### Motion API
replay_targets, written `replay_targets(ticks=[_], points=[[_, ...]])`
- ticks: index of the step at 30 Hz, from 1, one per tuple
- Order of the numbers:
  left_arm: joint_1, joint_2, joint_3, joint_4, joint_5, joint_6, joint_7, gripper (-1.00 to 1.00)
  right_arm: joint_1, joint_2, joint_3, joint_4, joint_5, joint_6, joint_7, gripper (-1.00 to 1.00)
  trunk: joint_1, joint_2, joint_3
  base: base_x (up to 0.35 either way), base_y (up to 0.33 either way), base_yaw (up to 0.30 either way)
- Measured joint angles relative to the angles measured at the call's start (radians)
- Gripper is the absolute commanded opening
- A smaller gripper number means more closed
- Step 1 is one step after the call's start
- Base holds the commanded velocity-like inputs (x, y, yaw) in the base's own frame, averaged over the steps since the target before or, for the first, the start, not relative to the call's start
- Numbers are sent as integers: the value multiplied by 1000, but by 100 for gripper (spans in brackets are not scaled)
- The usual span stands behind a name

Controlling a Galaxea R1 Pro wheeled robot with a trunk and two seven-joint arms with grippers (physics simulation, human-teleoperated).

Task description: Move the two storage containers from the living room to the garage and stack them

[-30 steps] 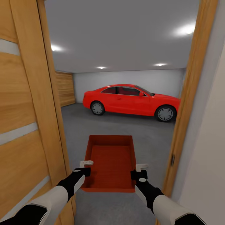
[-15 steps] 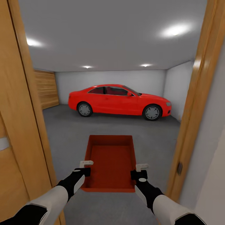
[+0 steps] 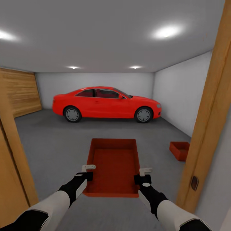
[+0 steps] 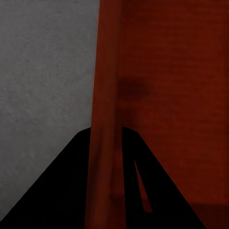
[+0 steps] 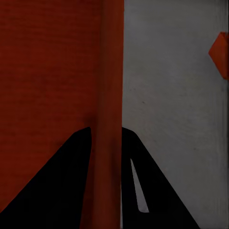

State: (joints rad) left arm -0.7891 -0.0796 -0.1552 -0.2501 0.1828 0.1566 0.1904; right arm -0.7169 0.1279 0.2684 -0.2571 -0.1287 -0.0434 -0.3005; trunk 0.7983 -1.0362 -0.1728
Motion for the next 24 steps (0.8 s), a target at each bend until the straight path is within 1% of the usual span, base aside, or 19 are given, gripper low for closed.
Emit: replay_targets(ticks=[3, 6, 16, 18, 19, 21, 23, 24], points=[[0, 0, 0, 0, 0, 0, 0, -100, 0, 0, 0, 0, 0, 0, 0, -100, 0, 0, 0, 267, 223, -132], [0, 0, 2, -1, -1, -1, -1, -100, 0, 0, 0, -1, 1, 0, 0, -100, 0, 0, 0, 121, 101, -43], [0, 0, 1, -4, -2, 2, 0, -100, 0, 0, -2, -1, 1, 0, 0, -100, 1, 0, 0, 8, 6, -3], [1, 11, -51, 0, 54, -6, 1, -100, 0, 5, -2, 7, 8, -5, -2, -100, 1, 0, 0, 0, 0, 0], [1, 12, -68, 0, 71, -7, 3, -100, 0, 5, -8, 8, 15, -4, -1, -100, 1, 0, 0, 0, 0, 0], [0, 13, -82, 0, 84, -7, 4, -100, 0, 5, -17, 8, 26, -3, 0, -100, 1, 0, 0, 0, 0, 0], [0, 12, -83, 0, 85, -8, 5, -100, 0, 5, -24, 7, 35, -3, 1, -100, 1, 0, 0, 0, 0, 0], [0, 13, -87, -1, 93, -14, 5, -100, 0, 4, -23, 1, 36, -3, 1, -100, 1, 0, 0, 0, 0, 0]])
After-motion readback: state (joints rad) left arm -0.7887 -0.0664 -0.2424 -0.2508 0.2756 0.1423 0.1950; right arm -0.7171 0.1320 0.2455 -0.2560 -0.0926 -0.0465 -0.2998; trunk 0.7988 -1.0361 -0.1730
